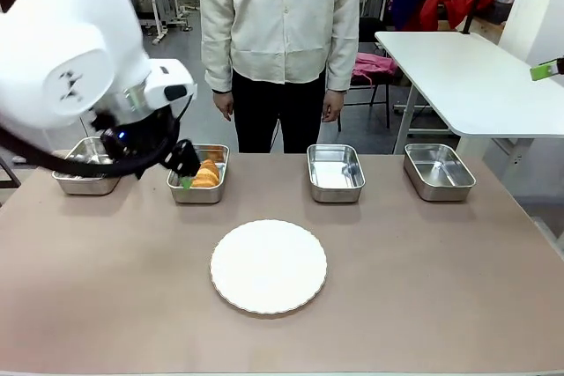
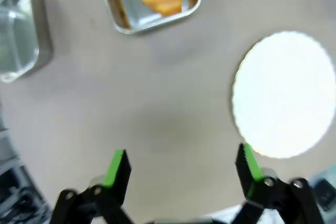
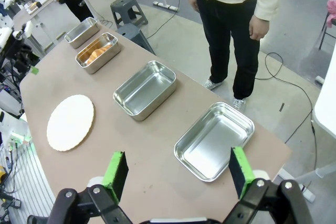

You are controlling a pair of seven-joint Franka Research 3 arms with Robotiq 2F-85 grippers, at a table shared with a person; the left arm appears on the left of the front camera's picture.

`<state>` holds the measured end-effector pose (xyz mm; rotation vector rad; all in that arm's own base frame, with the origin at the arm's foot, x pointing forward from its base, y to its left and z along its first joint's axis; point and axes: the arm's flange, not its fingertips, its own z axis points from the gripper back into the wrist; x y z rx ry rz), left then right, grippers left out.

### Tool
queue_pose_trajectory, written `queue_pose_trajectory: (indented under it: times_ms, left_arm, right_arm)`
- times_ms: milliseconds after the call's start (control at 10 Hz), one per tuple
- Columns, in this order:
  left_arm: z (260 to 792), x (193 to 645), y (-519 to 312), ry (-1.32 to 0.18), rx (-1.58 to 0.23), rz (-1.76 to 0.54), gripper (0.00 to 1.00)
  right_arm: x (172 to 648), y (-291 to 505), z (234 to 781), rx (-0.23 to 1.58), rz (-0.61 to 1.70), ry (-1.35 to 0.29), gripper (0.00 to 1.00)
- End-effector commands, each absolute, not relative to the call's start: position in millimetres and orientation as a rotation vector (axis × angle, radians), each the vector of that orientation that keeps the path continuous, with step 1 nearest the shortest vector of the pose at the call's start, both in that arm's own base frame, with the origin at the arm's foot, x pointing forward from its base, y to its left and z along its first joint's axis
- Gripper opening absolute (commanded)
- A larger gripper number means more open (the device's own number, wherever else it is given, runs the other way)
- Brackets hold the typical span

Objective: Place the bread in the container.
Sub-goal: Place the Butter Roll into the Airtight Container indicated by the human.

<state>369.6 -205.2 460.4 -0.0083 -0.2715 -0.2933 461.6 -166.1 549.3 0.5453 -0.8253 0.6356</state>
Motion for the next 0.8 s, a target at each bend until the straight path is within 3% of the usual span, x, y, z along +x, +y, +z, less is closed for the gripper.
queue_pose_trajectory:
  times_ms: [0, 700]
  left_arm:
    - [442.1, 338.1, -180.9, -0.330, -0.069, -0.228, 1.00]
    - [441.6, 340.5, -177.7, -0.324, -0.051, -0.227, 1.00]
  right_arm:
    - [462.2, -164.3, 551.5, 0.552, 0.636, -0.837, 1.00]
    - [462.2, -164.3, 551.5, 0.552, 0.636, -0.837, 1.00]
